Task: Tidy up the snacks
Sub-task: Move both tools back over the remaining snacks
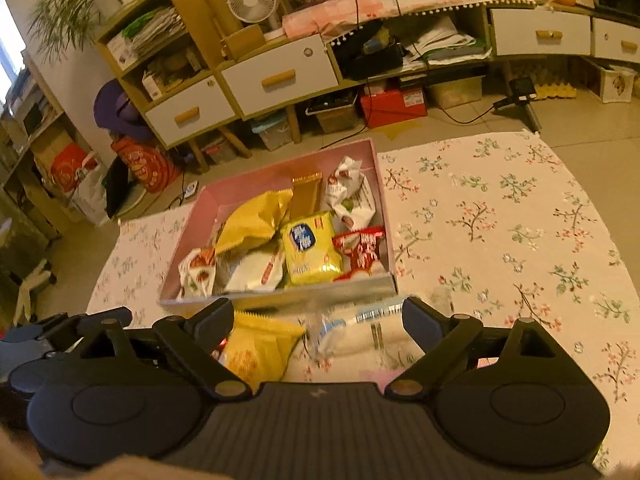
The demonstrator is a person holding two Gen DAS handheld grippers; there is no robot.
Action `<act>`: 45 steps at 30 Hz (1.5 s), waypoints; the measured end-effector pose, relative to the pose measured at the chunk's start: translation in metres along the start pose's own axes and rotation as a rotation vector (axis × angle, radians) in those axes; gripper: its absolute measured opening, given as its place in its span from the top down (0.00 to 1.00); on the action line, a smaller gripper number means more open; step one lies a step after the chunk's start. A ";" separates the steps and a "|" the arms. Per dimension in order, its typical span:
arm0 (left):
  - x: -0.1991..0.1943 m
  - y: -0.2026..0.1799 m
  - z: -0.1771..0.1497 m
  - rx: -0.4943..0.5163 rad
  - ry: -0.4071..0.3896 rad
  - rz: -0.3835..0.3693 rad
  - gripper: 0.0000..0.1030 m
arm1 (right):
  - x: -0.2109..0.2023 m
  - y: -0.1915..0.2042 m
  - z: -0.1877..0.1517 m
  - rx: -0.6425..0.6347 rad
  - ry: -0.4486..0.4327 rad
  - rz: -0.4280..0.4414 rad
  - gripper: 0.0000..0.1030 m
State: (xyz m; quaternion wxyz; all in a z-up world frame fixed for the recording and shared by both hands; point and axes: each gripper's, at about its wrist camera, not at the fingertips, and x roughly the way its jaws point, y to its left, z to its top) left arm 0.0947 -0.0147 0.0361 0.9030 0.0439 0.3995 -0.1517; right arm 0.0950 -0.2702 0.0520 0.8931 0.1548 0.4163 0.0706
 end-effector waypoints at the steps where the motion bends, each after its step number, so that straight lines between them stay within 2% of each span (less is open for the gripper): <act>1: -0.002 0.000 -0.003 -0.005 0.003 -0.001 0.12 | 0.000 0.000 -0.002 -0.004 0.002 -0.003 0.11; 8: -0.010 0.001 -0.024 -0.045 0.017 -0.005 0.11 | -0.006 -0.003 -0.011 -0.030 0.000 -0.039 0.08; 15: -0.017 -0.005 -0.049 -0.051 -0.010 -0.010 0.07 | -0.006 -0.015 -0.034 -0.043 0.005 -0.059 0.05; 21: -0.017 -0.014 -0.070 0.036 -0.023 0.006 0.07 | -0.006 -0.020 -0.050 -0.194 0.026 -0.091 0.05; 24: -0.017 -0.017 -0.075 0.046 -0.033 -0.008 0.07 | -0.006 -0.022 -0.058 -0.272 0.035 -0.088 0.04; 29: -0.012 -0.021 -0.078 0.028 -0.042 -0.037 0.07 | -0.002 -0.029 -0.068 -0.383 0.052 -0.113 0.04; 38: -0.001 -0.038 -0.076 0.052 -0.083 -0.075 0.08 | 0.011 -0.047 -0.071 -0.536 0.060 -0.142 0.04; 42: 0.009 -0.043 -0.068 0.043 -0.074 -0.079 0.10 | 0.022 -0.052 -0.068 -0.574 0.074 -0.167 0.04; 45: 0.017 -0.046 -0.064 0.031 -0.069 -0.076 0.13 | 0.027 -0.053 -0.063 -0.567 0.074 -0.152 0.04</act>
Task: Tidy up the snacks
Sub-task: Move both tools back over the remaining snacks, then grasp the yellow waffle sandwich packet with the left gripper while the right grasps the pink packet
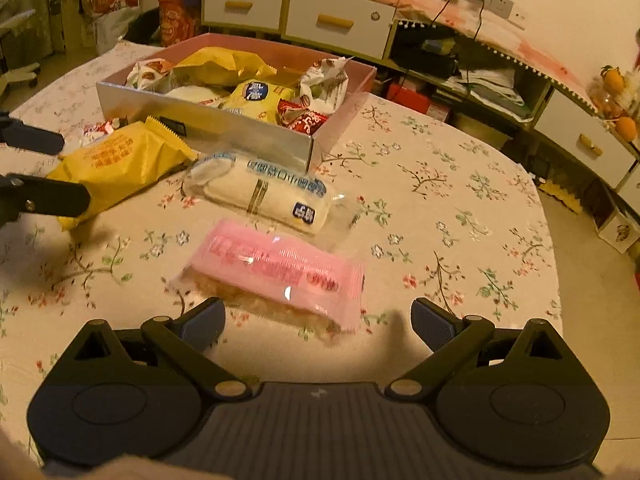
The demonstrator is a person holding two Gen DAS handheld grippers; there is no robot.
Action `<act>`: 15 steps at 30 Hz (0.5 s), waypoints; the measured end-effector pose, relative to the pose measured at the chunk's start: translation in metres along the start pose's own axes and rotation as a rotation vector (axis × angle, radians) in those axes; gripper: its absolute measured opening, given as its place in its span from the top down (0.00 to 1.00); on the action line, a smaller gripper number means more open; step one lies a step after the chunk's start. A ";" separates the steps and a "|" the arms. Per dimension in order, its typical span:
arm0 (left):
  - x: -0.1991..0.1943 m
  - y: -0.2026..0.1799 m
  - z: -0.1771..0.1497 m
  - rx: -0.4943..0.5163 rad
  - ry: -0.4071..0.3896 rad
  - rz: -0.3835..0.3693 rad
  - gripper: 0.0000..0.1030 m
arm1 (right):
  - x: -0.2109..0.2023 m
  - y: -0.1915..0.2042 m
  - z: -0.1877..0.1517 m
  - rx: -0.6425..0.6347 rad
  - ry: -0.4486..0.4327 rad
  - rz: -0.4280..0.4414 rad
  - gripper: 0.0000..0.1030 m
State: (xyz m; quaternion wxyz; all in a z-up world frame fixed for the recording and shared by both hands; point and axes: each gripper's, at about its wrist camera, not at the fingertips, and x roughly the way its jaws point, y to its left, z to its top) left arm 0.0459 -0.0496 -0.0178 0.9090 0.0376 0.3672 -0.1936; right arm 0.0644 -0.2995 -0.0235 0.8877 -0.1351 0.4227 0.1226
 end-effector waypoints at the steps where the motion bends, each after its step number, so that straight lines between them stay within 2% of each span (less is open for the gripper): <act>1: 0.003 0.000 0.001 -0.004 0.005 -0.001 0.15 | 0.001 -0.001 0.001 0.007 0.002 0.004 0.04; 9: 0.016 0.002 0.005 -0.042 0.031 0.013 0.28 | 0.010 0.001 0.010 0.046 -0.001 0.031 0.03; 12: 0.020 0.003 0.005 -0.047 0.048 0.017 0.33 | 0.010 0.005 0.014 0.039 -0.008 0.038 0.07; 15: 0.023 0.004 0.004 -0.049 0.061 0.019 0.43 | 0.009 0.008 0.016 0.037 -0.013 0.053 0.15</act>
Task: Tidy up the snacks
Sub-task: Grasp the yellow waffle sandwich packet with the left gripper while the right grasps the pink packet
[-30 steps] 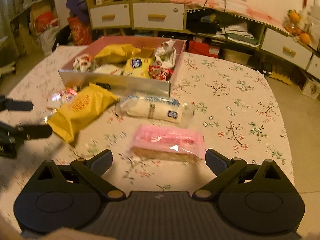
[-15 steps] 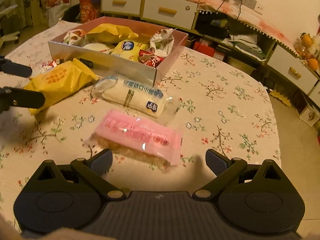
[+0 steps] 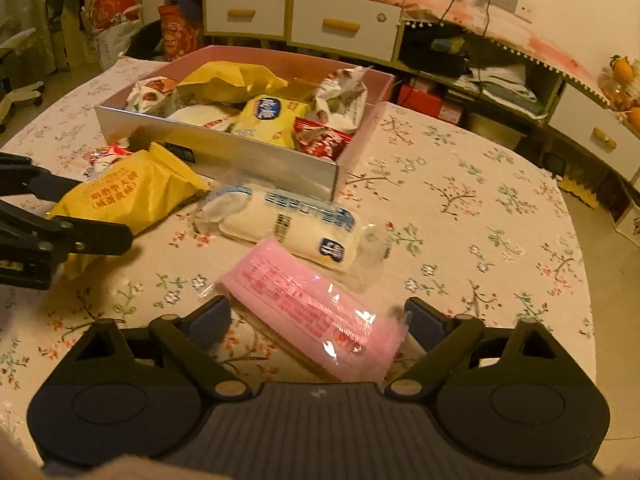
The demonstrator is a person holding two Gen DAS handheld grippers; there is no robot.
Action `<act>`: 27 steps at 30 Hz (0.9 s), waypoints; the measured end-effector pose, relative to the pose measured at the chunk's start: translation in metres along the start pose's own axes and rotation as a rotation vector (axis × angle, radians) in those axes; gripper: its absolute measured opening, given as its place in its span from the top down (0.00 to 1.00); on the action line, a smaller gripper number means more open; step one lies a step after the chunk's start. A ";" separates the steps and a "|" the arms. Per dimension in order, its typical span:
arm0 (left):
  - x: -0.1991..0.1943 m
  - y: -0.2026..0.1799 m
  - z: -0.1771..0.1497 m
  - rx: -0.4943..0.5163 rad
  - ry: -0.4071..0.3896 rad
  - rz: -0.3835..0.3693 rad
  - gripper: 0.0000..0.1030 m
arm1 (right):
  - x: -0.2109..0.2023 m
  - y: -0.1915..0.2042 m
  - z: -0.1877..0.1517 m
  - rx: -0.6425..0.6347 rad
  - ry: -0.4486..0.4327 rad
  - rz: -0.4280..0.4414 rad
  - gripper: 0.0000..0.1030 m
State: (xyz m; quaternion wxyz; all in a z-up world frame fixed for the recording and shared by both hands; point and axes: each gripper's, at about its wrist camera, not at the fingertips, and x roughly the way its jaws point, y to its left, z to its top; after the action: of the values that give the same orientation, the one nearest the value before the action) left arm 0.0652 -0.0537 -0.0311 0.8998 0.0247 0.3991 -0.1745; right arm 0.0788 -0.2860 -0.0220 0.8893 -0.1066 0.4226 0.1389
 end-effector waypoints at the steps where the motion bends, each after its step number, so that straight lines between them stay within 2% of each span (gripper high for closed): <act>1: 0.001 0.001 0.000 -0.004 0.004 0.001 0.46 | 0.000 0.000 0.000 0.000 0.000 0.004 0.15; 8: -0.001 0.002 0.000 -0.007 0.006 -0.009 0.52 | -0.006 0.005 -0.002 -0.006 -0.011 0.031 0.30; 13: -0.002 0.003 0.001 -0.011 0.014 -0.023 0.55 | -0.011 0.011 -0.003 -0.011 -0.003 0.072 0.52; 19: -0.006 0.000 0.000 0.003 0.023 -0.039 0.57 | -0.016 0.025 -0.002 -0.050 0.012 0.100 0.62; 23: -0.007 -0.001 0.000 0.004 0.041 -0.047 0.57 | -0.019 0.031 -0.001 -0.064 0.042 0.157 0.61; 26: -0.007 -0.002 -0.002 0.014 0.044 -0.041 0.56 | -0.018 0.035 0.000 -0.061 0.043 0.125 0.50; 27: -0.006 -0.002 -0.003 0.017 0.042 -0.037 0.55 | -0.017 0.035 0.001 -0.059 0.040 0.113 0.43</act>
State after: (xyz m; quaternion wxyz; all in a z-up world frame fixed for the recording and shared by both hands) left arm 0.0585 -0.0534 -0.0280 0.8877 0.0285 0.4167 -0.1937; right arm 0.0571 -0.2556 -0.0110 0.8678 -0.1115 0.4414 0.1993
